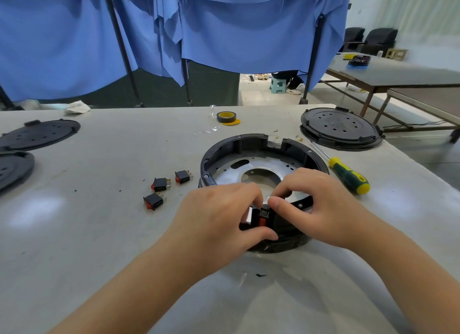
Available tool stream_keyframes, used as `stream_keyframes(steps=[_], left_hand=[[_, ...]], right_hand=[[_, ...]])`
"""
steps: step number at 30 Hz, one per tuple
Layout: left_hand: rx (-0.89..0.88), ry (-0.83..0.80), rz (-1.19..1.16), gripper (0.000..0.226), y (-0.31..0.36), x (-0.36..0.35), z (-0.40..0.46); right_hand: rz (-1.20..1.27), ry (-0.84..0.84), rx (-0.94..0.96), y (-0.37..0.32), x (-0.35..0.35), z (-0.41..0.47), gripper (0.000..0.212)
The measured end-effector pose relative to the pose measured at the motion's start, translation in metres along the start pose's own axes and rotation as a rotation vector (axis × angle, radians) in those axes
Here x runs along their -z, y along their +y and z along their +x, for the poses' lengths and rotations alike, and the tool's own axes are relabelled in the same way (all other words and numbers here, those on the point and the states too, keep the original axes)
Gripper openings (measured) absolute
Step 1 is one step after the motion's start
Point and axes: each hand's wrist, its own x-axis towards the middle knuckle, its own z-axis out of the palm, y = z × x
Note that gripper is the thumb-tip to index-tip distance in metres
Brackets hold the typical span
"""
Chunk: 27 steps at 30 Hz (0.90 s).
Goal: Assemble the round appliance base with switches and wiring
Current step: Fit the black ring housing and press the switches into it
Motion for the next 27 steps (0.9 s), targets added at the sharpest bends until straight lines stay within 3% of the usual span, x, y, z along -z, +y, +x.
stream_keyframes(steps=[3,6,14,27], left_hand=[[-0.049,0.055,0.032,0.048,-0.006,-0.001,0.003],[-0.008,-0.056,-0.006,0.058,-0.016,0.002,0.005],[0.105,-0.174,-0.278,0.034,-0.028,0.005,0.004],[0.188,-0.125,-0.364,0.017,-0.025,0.001,0.006]], right_hand=[[0.028,-0.037,-0.007,-0.001,0.003,-0.001,0.031],[0.003,-0.085,-0.02,-0.003,0.004,-0.002,0.034],[-0.016,-0.082,-0.012,-0.005,0.005,-0.003,0.033],[-0.046,-0.067,-0.009,-0.007,0.002,-0.003,0.034]])
